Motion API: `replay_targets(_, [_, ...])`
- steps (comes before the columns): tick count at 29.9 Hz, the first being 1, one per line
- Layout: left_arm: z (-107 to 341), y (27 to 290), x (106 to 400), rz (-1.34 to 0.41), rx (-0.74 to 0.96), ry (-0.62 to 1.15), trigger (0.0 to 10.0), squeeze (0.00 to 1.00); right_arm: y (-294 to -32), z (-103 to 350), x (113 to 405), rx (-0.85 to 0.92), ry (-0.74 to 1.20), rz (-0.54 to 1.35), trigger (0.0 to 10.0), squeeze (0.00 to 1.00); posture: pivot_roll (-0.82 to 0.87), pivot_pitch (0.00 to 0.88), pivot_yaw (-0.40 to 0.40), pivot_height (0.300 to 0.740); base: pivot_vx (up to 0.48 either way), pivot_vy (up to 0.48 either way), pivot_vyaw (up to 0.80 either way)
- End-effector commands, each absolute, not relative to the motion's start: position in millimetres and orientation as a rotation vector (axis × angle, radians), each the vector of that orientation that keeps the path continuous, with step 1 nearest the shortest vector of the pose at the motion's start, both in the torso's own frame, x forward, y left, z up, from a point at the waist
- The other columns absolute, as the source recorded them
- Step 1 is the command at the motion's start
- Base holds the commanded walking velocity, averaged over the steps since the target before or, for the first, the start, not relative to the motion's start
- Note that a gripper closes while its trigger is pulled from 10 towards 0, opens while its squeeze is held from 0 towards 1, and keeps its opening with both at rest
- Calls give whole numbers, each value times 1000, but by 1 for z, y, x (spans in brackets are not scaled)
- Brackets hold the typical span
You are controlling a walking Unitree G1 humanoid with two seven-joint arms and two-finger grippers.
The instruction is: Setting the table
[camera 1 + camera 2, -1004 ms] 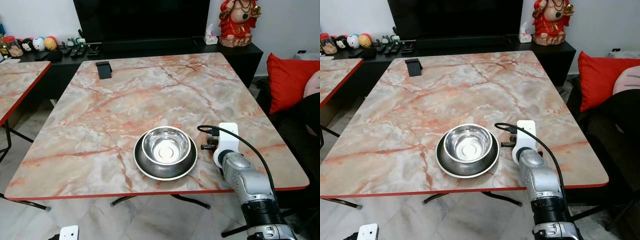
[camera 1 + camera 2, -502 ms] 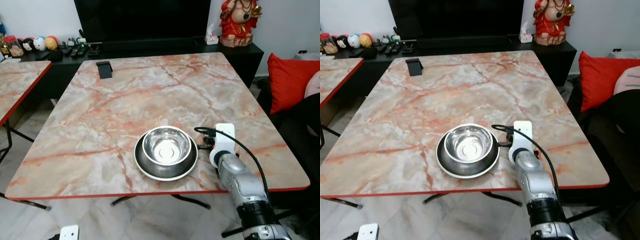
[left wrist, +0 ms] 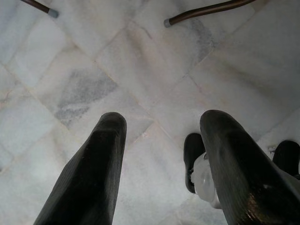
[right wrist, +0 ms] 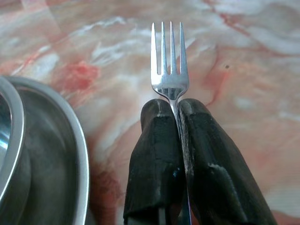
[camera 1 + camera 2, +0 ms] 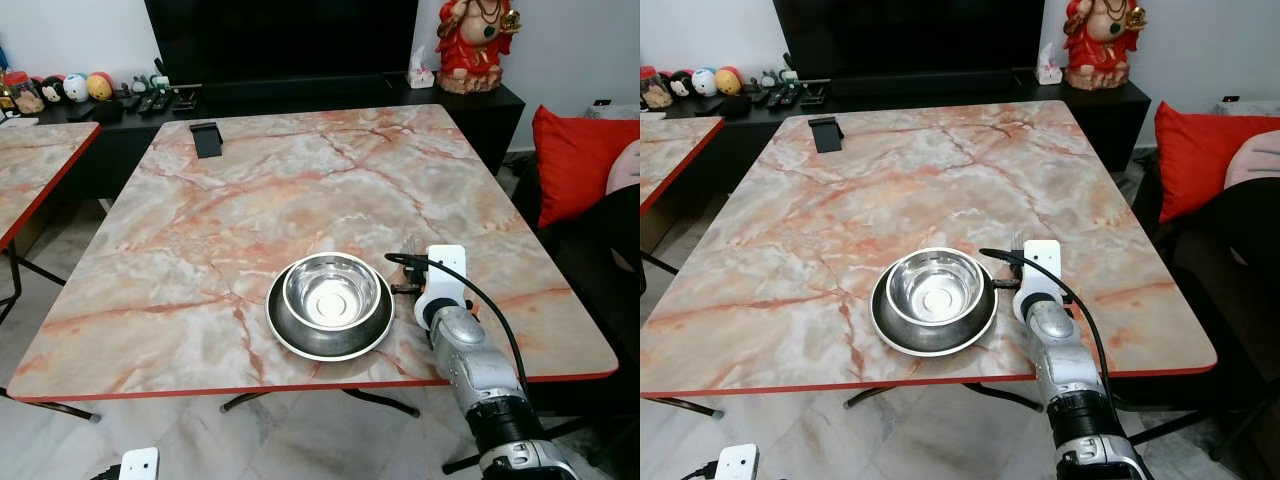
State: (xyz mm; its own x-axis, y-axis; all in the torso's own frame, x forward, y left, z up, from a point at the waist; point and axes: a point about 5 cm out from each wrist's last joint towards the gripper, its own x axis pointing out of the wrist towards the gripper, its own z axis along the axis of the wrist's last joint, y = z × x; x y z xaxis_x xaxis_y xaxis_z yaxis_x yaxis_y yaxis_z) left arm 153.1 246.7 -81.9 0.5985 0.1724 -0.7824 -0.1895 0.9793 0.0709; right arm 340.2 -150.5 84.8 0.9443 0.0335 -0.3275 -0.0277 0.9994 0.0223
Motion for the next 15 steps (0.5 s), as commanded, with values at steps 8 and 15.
replay_targets(8, [-80, 250, 155, 202, 7, 900, 10000, 0, -146, 79, 342, 25, 340, 41, 10000, 0, -60, 0, 47, 720, 0, 0, 0])
replay_targets(15, [-80, 250, 156, 201, 9, 899, 10000, 0, -147, 78, 342, 19, 340, 33, 10000, 0, -61, 0, 49, 720, 0, 0, 0])
